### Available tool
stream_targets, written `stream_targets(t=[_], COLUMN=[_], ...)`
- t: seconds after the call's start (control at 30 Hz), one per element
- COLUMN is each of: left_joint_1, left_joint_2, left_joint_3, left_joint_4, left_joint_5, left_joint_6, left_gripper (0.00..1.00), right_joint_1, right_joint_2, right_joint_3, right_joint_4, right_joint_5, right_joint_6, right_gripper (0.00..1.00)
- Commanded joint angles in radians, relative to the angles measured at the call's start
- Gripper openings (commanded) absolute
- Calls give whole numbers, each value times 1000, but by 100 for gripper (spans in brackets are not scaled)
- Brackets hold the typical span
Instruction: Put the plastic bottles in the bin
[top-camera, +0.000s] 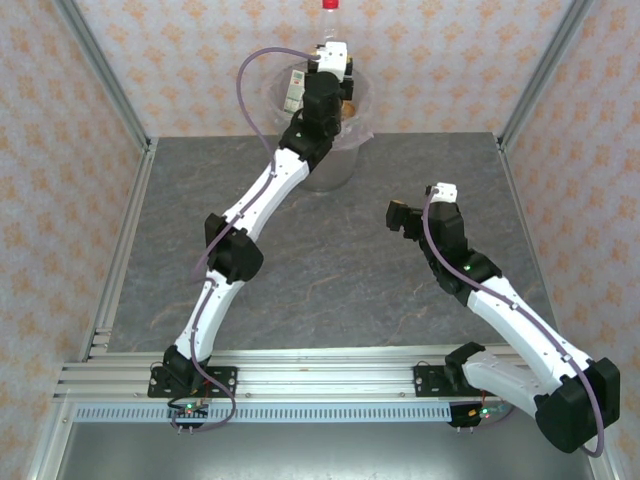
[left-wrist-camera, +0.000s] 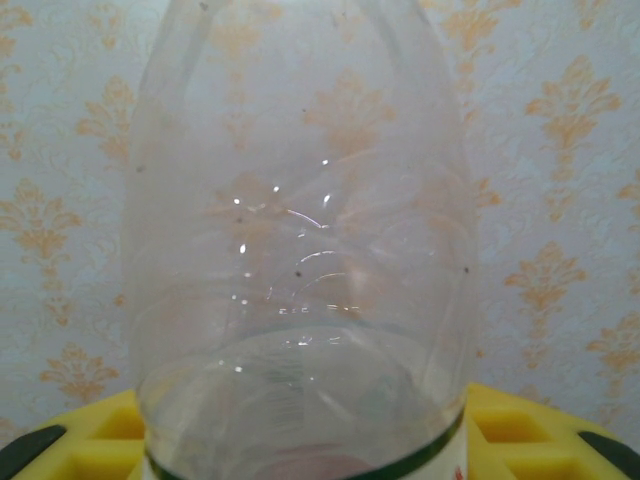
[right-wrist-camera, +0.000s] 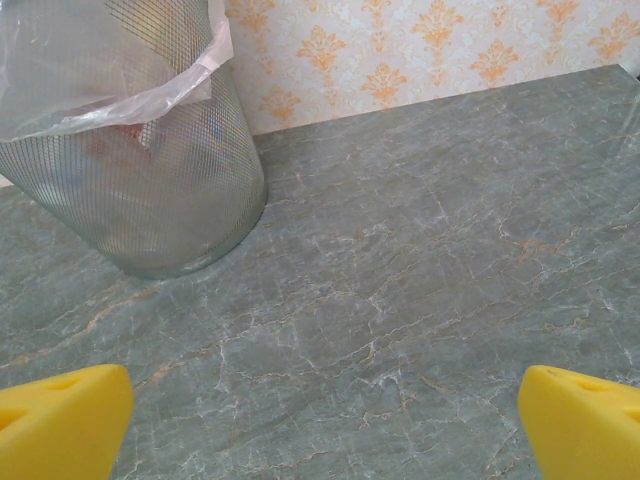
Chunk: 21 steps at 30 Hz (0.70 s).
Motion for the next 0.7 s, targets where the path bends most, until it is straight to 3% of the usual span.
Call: stream_targets(t=[0.0,0.07,0.17,0.23,0.33,0.67], left_joint_1=[40,44,45,47,45,45], left_joint_2=[26,32,26,16,-17,-166], left_joint_3=[35,35,40,82,144,129], left_joint_4=[-78,-100,-140,-210,-315,-558], left_joint_5=[5,24,89,174,290,309], left_joint_6=[-18,-18,-14,-33,-65,-186], left_gripper=[40,44,60,79,99,100], right_joint_1=[3,4,4,5,4,5], right_joint_2=[-21,-22,-22,-23,-25,-31], right_joint_3=[-11,-10,-8,-7,-5,-17], right_joint_4=[-2,0,-1,-1,-5,9], right_joint_5=[31,30,23,20,22,17], right_joint_6=[7,11,15,18,16,29], right_gripper=[99,99,99,99,99,99])
